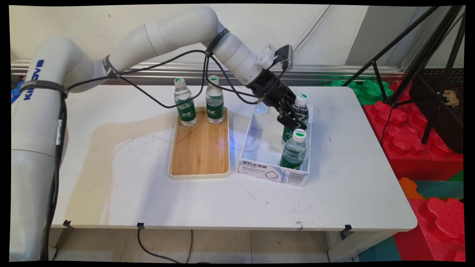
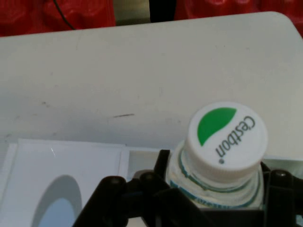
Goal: Place the picked object on the tray
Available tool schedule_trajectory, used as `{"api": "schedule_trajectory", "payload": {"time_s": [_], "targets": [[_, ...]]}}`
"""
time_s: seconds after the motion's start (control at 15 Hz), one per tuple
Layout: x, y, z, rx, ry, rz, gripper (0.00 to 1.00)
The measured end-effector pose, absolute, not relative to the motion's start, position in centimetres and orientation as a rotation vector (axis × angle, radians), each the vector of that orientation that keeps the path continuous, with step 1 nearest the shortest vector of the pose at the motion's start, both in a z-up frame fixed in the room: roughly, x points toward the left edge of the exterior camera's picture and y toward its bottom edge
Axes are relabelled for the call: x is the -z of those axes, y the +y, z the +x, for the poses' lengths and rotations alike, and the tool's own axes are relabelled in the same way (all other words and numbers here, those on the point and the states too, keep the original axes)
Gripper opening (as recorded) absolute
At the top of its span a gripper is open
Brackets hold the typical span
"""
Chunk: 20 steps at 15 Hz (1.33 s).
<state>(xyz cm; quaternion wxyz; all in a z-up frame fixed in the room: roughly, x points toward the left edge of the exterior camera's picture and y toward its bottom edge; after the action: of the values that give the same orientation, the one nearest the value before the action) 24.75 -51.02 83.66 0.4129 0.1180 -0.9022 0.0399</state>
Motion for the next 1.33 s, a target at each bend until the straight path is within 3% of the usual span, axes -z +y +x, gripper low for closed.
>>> {"api": "schedule_trajectory", "payload": {"time_s": [1.33], "targets": [[-95.3,-42.6,36.4,-0.191,-2.201,0.313,0.0]]}}
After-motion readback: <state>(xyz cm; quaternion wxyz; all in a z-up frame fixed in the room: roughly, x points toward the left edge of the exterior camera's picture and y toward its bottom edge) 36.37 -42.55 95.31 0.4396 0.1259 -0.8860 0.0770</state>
